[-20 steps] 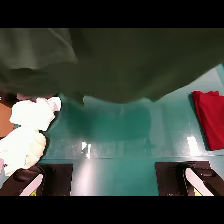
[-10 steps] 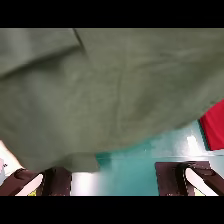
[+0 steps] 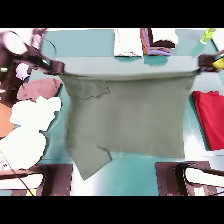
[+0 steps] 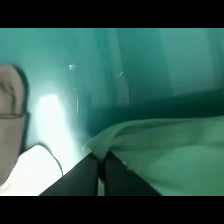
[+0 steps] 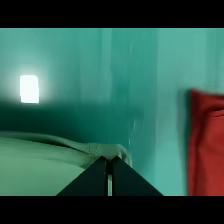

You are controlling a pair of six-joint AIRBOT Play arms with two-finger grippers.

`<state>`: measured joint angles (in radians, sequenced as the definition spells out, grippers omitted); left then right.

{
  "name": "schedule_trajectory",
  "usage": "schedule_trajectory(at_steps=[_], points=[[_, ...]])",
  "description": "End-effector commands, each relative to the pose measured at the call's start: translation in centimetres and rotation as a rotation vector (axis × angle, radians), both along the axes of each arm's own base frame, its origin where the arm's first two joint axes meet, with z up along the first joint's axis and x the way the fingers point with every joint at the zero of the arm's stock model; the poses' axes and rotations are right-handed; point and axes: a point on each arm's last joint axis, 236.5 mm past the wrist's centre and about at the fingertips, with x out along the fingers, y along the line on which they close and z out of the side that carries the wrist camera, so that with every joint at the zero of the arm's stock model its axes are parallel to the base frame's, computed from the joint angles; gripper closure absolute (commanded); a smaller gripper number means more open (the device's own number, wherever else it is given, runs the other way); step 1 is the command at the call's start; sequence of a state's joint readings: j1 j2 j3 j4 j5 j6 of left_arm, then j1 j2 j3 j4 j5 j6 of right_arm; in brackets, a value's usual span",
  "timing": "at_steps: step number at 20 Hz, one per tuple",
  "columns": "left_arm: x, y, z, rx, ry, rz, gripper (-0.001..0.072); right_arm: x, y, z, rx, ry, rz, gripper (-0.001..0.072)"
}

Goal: Fold the shirts.

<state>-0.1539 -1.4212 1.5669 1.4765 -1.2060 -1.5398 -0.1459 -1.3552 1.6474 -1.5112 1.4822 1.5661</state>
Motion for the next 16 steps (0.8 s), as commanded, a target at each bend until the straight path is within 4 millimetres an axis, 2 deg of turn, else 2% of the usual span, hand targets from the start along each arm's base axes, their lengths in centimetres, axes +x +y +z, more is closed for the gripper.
schedule_trajectory(at_steps=[1, 2, 4, 6, 8, 11, 16], points=[[3.5, -0.1, -7.8, 0.026, 0.048, -0.007, 0.0683, 2.8, -0.4, -9.1, 0.017, 0.137, 0.011, 0.0689], [4.4, -0.2, -8.2, 0.029, 0.034, -0.014, 0.0683, 4.0, -0.5, -9.9, 0.016, 0.133, 0.01, 0.0689], [5.8, -0.4, -7.7, 0.036, 0.001, -0.034, 0.0683, 5.8, -0.7, -10.3, 0.015, 0.127, 0.011, 0.0689], [6.4, -0.6, -6.1, 0.033, -0.026, -0.038, 0.0683, 7.0, -0.9, -9.2, 0.01, 0.103, 0.013, 0.0689], [5.6, -0.5, -5.0, 0.038, 0.011, -0.046, 0.0682, 7.1, -1.1, -7.7, 0.0, 0.081, 0.023, 0.0689], [1.7, -0.6, -6.7, 0.036, 0.191, -0.068, 0.0682, 5.3, -1.0, -7.7, -0.005, 0.105, 0.028, 0.0689], [-3.5, -2.6, -12.3, -0.059, 0.406, -0.081, 0.0682, -0.1, -0.2, -13.3, 0.017, 0.24, 0.025, 0.0689]])
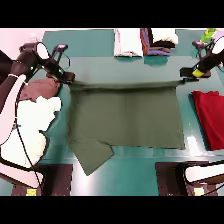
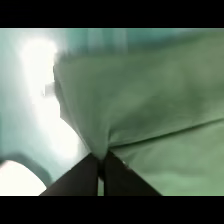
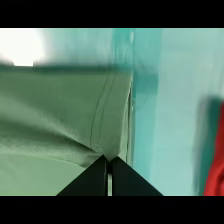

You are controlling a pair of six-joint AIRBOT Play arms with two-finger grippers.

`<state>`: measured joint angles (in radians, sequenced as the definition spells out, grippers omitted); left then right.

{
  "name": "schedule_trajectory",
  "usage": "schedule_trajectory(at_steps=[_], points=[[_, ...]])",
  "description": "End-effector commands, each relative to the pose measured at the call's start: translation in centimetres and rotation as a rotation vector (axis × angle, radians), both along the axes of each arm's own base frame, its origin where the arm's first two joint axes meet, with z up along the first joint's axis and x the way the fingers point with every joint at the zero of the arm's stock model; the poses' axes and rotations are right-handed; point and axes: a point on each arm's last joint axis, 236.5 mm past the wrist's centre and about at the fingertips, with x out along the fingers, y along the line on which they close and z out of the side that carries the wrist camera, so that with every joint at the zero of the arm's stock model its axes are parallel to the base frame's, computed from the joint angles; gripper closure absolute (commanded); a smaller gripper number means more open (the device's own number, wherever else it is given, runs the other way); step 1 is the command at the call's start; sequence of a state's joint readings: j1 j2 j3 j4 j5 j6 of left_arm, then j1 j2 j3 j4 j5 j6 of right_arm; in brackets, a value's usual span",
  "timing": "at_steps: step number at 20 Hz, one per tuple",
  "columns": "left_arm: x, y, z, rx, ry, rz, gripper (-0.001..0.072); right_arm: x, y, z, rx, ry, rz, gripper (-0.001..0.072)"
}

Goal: Fold the shirts.

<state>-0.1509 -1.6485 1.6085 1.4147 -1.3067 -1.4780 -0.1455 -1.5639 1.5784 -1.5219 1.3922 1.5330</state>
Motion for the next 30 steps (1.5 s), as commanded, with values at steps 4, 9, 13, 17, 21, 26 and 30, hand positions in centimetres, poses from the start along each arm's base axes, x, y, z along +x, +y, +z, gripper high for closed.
schedule_trajectory(at_steps=[4, 9, 13, 17, 21, 26, 30], points=[[-5.3, -2.0, -6.4, -0.09, 0.197, 0.027, 0.0682, -5.4, 0.8, -6.4, 0.022, 0.127, -0.006, 0.0686], [-6.2, -1.6, -5.4, -0.077, 0.231, 0.024, 0.0231, -4.5, 2.1, -4.8, 0.077, 0.092, -0.015, 0.0268], [-8.1, -0.7, -0.9, -0.063, 0.172, 0.056, 0.0228, -4.2, 2.0, 0.6, 0.057, -0.029, -0.007, 0.0268], [-15.6, 0.4, -1.2, -0.061, 0.217, 0.118, 0.0228, -6.2, 2.3, 2.9, 0.049, -0.1, -0.008, 0.0268], [-24.1, 0.3, -4.0, -0.051, 0.278, 0.166, 0.0228, -8.2, 2.6, 1.5, 0.055, -0.069, -0.011, 0.0268], [-30.9, -1.8, -6.1, -0.04, 0.342, 0.161, 0.0228, -9.2, 2.9, 0.2, 0.065, -0.023, -0.018, 0.0268], [-32.1, -4.7, -7.3, -0.077, 0.325, 0.128, 0.0228, -9.3, 3.5, 0.4, 0.09, -0.024, -0.018, 0.0269]])
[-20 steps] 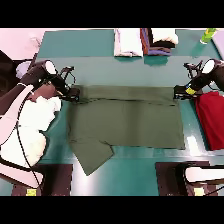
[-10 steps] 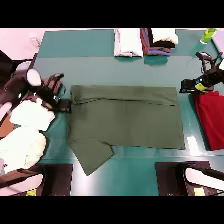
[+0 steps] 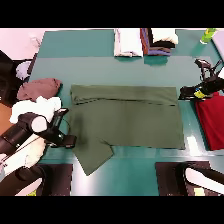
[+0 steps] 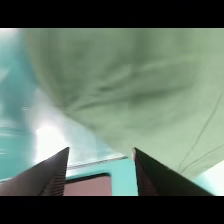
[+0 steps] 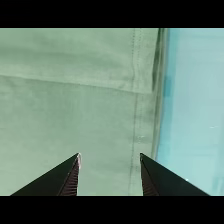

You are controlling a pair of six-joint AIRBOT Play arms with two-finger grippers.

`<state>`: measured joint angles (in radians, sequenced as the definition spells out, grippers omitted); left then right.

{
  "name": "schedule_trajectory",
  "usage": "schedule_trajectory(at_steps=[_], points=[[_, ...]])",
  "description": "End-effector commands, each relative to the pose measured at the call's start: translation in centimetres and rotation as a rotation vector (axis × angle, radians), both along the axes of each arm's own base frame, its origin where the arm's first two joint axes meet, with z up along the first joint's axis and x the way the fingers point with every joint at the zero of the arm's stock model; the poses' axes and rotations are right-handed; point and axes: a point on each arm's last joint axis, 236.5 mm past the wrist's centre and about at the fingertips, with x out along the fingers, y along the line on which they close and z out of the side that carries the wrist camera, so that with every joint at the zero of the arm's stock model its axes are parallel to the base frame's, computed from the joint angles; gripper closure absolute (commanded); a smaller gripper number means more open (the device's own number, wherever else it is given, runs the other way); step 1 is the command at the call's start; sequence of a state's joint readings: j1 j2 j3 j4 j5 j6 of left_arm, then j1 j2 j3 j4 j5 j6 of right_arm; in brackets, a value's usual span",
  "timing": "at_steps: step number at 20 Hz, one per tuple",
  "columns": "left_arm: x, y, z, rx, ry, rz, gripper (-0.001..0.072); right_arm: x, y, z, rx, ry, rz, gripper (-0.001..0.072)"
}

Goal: Fold the shirts.

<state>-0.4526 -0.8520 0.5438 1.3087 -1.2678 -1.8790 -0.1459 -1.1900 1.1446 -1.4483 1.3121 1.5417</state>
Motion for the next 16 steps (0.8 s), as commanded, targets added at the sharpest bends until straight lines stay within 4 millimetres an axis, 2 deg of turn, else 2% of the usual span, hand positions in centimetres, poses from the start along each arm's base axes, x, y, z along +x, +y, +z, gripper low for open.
schedule_trajectory(at_steps=[1, 4, 8, 12, 13, 14, 16], points=[[-1.5, -2.0, -1.3, -0.027, -0.015, 0.017, 0.0228, -0.2, 0.5, 0.0, 0.019, 0.007, 0.0, 0.0268], [-2.2, -2.0, -2.3, -0.024, 0.001, 0.024, 0.0228, -0.5, 0.5, 0.1, 0.019, 0.011, 0.001, 0.0269], [-1.0, -3.4, -2.1, -0.086, -0.039, 0.079, 0.0229, -0.3, 0.5, 1.0, 0.013, -0.024, 0.0, 0.0269], [-1.1, -3.3, -2.4, -0.082, -0.04, 0.081, 0.0235, -0.5, 0.4, 2.5, 0.004, -0.07, -0.001, 0.0269], [-1.1, -3.3, -2.4, -0.083, -0.042, 0.079, 0.0477, -0.6, 0.4, 2.7, 0.003, -0.073, 0.0, 0.0269], [-1.0, -3.4, -2.4, -0.087, -0.048, 0.074, 0.0669, -0.9, 0.5, 2.7, 0.005, -0.062, 0.002, 0.0268], [-0.6, -3.5, -1.9, -0.091, -0.063, 0.054, 0.0683, -2.3, 0.5, 2.3, 0.001, -0.005, 0.021, 0.0269]])
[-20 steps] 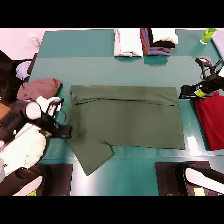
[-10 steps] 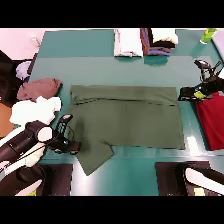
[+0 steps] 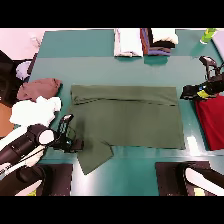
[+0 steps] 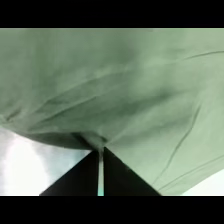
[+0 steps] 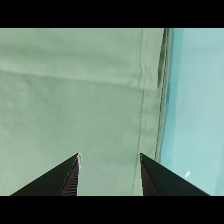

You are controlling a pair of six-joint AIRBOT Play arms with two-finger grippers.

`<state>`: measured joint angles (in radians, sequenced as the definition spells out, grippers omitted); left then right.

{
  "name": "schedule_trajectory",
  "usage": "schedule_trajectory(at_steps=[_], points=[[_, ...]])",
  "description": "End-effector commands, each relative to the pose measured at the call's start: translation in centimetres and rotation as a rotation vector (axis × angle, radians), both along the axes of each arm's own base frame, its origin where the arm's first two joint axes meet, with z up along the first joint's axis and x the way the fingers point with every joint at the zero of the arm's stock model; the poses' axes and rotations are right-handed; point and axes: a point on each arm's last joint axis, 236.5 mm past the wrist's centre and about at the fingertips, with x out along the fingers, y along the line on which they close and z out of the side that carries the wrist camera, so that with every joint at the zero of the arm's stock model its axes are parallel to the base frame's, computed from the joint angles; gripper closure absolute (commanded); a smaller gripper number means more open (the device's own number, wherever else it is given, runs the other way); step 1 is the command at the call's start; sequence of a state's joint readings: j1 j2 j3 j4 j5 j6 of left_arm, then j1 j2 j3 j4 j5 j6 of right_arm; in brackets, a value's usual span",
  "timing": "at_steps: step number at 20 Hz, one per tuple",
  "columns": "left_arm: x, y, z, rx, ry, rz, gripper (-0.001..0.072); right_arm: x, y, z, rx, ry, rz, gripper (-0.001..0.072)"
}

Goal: Fold the shirts.

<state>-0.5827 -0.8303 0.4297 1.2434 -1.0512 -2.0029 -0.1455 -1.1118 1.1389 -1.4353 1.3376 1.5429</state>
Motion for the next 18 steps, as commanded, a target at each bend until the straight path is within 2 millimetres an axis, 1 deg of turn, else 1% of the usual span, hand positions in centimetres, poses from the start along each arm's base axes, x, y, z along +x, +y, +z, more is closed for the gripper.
schedule_trajectory(at_steps=[1, 3, 5, 6, 7, 8, 10, 11, 14, 16, 18], points=[[0.7, -0.3, 0.9, -0.004, -0.028, -0.03, 0.0683, -2.1, 0.0, -0.3, -0.009, 0.078, 0.028, 0.0269], [1.4, -0.4, 1.9, -0.001, -0.06, -0.066, 0.0683, -4.8, -0.8, -1.7, -0.034, 0.164, 0.021, 0.0269], [1.6, -0.6, 2.6, -0.006, -0.072, -0.098, 0.0682, -8.7, -1.4, -4.4, -0.019, 0.235, -0.023, 0.0267], [1.8, -0.7, 2.8, -0.007, -0.078, -0.102, 0.0682, -10.8, -1.8, -5.8, -0.008, 0.276, -0.055, 0.0231], [1.8, -0.7, 2.8, -0.009, -0.082, -0.116, 0.0682, -12.9, -2.1, -7.2, 0.008, 0.317, -0.091, 0.0128], [1.8, -0.7, 2.8, -0.008, -0.083, -0.123, 0.0682, -14.9, -2.3, -8.5, 0.026, 0.36, -0.131, 0.0115], [1.8, -0.7, 2.8, -0.008, -0.084, -0.124, 0.0682, -18.1, -2.4, -10.6, 0.058, 0.427, -0.195, 0.0123], [1.8, -0.7, 2.8, -0.009, -0.086, -0.127, 0.0682, -19.1, -2.3, -11.4, 0.068, 0.442, -0.216, 0.0158], [1.8, -0.7, 2.8, -0.009, -0.088, -0.134, 0.0682, -20.0, -1.4, -13.1, 0.109, 0.46, -0.241, 0.016], [1.8, -0.7, 2.8, -0.009, -0.089, -0.141, 0.0682, -19.8, -0.7, -13.9, 0.131, 0.475, -0.227, 0.0163], [1.8, -0.7, 2.8, -0.01, -0.089, -0.14, 0.0682, -19.1, 0.3, -14.5, 0.144, 0.479, -0.205, 0.0212]])
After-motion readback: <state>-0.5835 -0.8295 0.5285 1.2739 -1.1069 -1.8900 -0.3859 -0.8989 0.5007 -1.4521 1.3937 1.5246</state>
